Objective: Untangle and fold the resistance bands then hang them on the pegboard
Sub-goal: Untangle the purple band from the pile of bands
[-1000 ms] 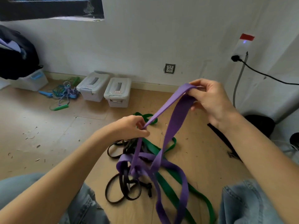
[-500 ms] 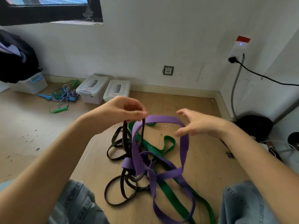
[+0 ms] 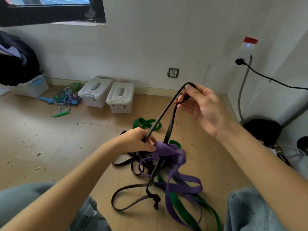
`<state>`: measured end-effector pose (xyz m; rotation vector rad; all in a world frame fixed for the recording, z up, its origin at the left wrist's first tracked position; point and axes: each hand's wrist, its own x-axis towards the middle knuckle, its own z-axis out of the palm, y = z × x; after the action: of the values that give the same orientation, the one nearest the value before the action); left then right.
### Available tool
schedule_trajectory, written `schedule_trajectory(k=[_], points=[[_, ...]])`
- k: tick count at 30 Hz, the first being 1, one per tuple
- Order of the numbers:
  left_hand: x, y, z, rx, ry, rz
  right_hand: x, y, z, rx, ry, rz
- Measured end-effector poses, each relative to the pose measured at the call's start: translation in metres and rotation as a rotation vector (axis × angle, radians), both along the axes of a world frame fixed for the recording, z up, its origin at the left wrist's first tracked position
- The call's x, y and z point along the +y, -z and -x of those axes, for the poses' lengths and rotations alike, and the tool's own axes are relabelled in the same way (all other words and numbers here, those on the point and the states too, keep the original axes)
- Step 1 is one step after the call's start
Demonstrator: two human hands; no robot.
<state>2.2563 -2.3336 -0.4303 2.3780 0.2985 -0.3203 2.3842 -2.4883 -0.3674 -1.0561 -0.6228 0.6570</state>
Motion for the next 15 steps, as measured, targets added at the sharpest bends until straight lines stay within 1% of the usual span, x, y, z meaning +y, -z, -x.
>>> schedule_trajectory(k=[1,2,4,6,8,10,12,14,15], points=[[-0.002,0.003,-0.003,0.002,0.008,0.002,0.001,0.002,0.002,-0.011,0.023,0.01],[-0.002,0.001,-0.004,-0.002,0.012,0.053,0.0,0.004,0.004,-0.014,0.047,0.025],[0.003,-0.006,-0.004,-0.039,-0.027,0.254,-0.002,0.002,0.001,0.013,0.09,0.023],[0.01,-0.011,-0.003,-0.12,-0.077,0.435,-0.007,-0.002,-0.005,0.075,0.126,-0.023],[0.009,-0.004,-0.004,-0.177,-0.073,0.489,-0.009,-0.004,-0.006,0.11,0.114,-0.062],[-0.004,0.015,-0.007,-0.119,-0.034,0.42,-0.006,-0.003,-0.001,0.1,0.055,-0.061],[-0.021,0.037,-0.01,-0.091,-0.05,0.302,-0.002,-0.002,0.005,0.098,-0.004,-0.064],[-0.027,0.048,-0.014,-0.203,-0.157,0.145,-0.002,-0.003,0.006,0.131,-0.031,-0.082],[-0.025,0.046,-0.017,-0.26,-0.247,0.119,-0.004,-0.004,0.005,0.144,-0.027,-0.087]])
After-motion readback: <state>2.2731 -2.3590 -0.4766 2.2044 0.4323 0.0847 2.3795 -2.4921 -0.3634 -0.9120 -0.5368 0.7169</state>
